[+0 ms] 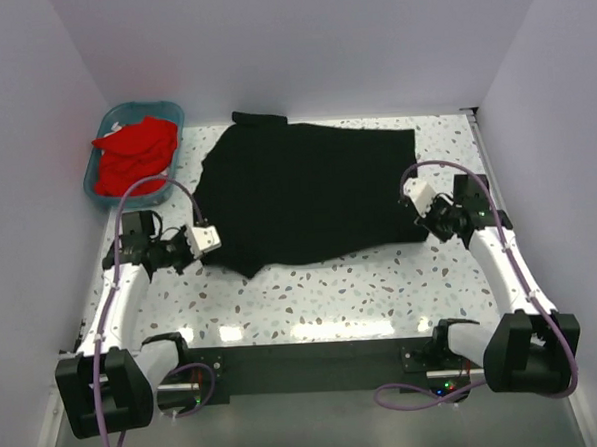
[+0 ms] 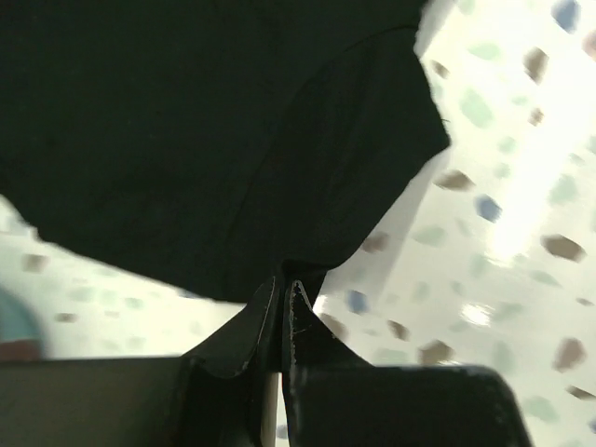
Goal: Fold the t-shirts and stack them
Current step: Flatten the tshirt out
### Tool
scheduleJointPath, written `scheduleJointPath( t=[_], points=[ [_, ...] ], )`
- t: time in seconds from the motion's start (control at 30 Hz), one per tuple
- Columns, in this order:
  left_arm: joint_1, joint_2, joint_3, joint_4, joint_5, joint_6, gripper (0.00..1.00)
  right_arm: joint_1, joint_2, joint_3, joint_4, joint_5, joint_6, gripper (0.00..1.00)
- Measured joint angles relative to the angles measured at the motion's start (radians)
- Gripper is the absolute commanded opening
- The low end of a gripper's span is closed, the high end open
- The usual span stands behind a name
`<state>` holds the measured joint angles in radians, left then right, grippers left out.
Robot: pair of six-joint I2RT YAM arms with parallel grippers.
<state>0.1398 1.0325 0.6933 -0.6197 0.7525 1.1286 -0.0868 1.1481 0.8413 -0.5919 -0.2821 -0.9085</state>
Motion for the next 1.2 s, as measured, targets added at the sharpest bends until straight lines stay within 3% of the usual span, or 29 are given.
scheduleJointPath(
  t=[0.17, 0.27, 0.37, 0.43, 0.47, 0.5, 0.57, 0.77, 0.83, 0.87, 0.97, 1.07, 1.2],
  points=[
    [-0.004, 0.025, -0.063, -0.139, -0.058, 0.09, 0.07, 0.021, 0.009, -0.031, -0.055, 0.007, -0.08, 0.0],
    [-0.004, 0.028, -0.06, -0.243, -0.07, 0.166, 0.16, 0.021, 0.014, -0.032, -0.137, 0.018, -0.14, 0.0],
    [-0.003, 0.022, -0.036, -0.405, -0.077, 0.286, 0.31, 0.021, -0.032, -0.055, -0.241, 0.032, -0.225, 0.12],
    [-0.004, 0.003, -0.018, -0.505, -0.085, 0.35, 0.37, 0.021, -0.093, -0.075, -0.331, 0.037, -0.289, 0.25],
    [-0.004, -0.015, -0.011, -0.54, -0.094, 0.37, 0.39, 0.021, -0.138, -0.084, -0.383, 0.04, -0.33, 0.32],
    [-0.005, -0.037, -0.006, -0.568, -0.102, 0.389, 0.42, 0.021, -0.182, -0.087, -0.432, 0.04, -0.368, 0.47],
    [-0.006, -0.092, 0.002, -0.608, -0.118, 0.436, 0.47, 0.021, -0.257, -0.087, -0.512, 0.04, -0.431, 0.61],
    [-0.017, -0.131, 0.087, -0.682, -0.113, 0.51, 0.53, 0.021, -0.401, -0.079, -0.66, 0.037, -0.52, 0.64],
    [-0.017, -0.089, 0.139, -0.684, -0.098, 0.513, 0.56, 0.021, -0.359, -0.053, -0.658, 0.04, -0.478, 0.71],
    [-0.017, -0.06, 0.164, -0.684, -0.089, 0.511, 0.57, 0.021, -0.311, -0.026, -0.658, 0.047, -0.446, 0.91],
    [-0.021, 0.014, 0.219, -0.681, -0.062, 0.506, 0.76, 0.02, -0.13, 0.12, -0.648, 0.047, -0.333, 0.93],
    [-0.05, 0.069, 0.26, -0.661, -0.046, 0.455, 0.76, 0.02, 0.003, 0.248, -0.624, 0.02, -0.23, 0.91],
    [-0.158, 0.119, 0.255, -0.518, -0.081, 0.282, 0.72, 0.02, 0.061, 0.315, -0.597, -0.02, -0.134, 0.91]
  ],
)
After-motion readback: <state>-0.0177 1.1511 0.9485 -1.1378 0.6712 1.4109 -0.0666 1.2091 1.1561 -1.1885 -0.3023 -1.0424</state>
